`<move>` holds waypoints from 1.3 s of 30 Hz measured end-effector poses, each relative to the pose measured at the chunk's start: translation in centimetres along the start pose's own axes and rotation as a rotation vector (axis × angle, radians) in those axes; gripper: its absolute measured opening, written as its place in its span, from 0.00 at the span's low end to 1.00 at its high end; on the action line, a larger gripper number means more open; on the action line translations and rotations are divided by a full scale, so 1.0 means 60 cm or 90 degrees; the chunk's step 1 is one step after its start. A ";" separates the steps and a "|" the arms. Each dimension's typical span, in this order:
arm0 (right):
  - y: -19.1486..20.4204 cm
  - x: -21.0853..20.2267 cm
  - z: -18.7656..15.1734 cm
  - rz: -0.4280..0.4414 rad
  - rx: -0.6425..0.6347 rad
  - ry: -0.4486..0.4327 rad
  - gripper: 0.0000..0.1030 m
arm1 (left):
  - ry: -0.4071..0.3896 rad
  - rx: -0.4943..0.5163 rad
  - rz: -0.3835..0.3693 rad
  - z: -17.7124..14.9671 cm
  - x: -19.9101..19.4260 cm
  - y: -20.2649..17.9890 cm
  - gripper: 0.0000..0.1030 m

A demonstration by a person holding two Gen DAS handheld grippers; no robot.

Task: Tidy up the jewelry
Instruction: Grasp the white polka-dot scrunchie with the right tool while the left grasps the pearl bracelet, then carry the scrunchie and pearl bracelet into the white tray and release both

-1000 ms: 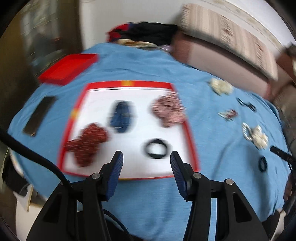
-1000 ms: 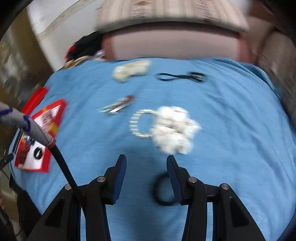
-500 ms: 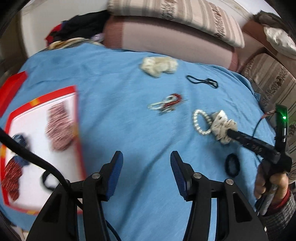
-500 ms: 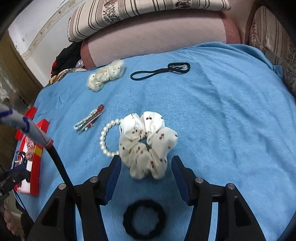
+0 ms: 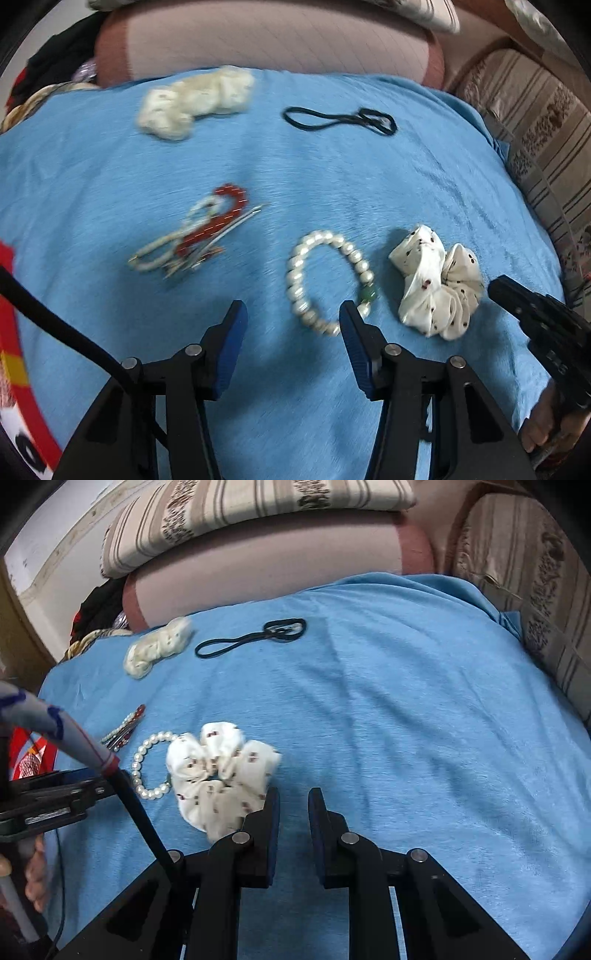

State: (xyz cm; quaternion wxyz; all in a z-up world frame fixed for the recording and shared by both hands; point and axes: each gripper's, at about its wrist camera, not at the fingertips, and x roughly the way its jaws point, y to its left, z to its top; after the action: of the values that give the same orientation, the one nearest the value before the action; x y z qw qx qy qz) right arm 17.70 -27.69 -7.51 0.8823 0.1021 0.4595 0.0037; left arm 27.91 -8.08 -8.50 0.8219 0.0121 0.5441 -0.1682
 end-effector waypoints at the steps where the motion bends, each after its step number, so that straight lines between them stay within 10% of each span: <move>1: -0.004 0.000 0.001 0.013 0.008 0.000 0.18 | 0.003 0.006 0.003 0.003 0.008 -0.004 0.42; 6: -0.004 0.006 0.004 0.087 0.054 -0.012 0.57 | 0.010 0.021 0.055 0.017 0.030 -0.009 0.19; 14: 0.040 0.052 0.011 0.056 0.012 0.013 0.58 | -0.003 -0.027 0.039 -0.007 -0.015 0.035 0.09; 20: 0.045 0.065 0.005 0.037 0.000 0.031 0.15 | -0.011 -0.040 0.015 -0.054 -0.057 0.056 0.09; 32: 0.108 -0.039 0.010 0.047 -0.060 -0.027 0.11 | -0.090 -0.103 -0.012 -0.123 -0.196 0.101 0.09; 39: 0.195 -0.089 0.004 0.097 -0.108 -0.037 0.11 | -0.132 -0.127 0.049 -0.172 -0.279 0.158 0.09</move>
State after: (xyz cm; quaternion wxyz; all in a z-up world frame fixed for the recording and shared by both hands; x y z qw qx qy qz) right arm 15.87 -16.83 -0.91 0.8980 0.0621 0.4224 0.1067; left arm 15.56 7.37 0.79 0.8767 -0.0664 0.4693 -0.0820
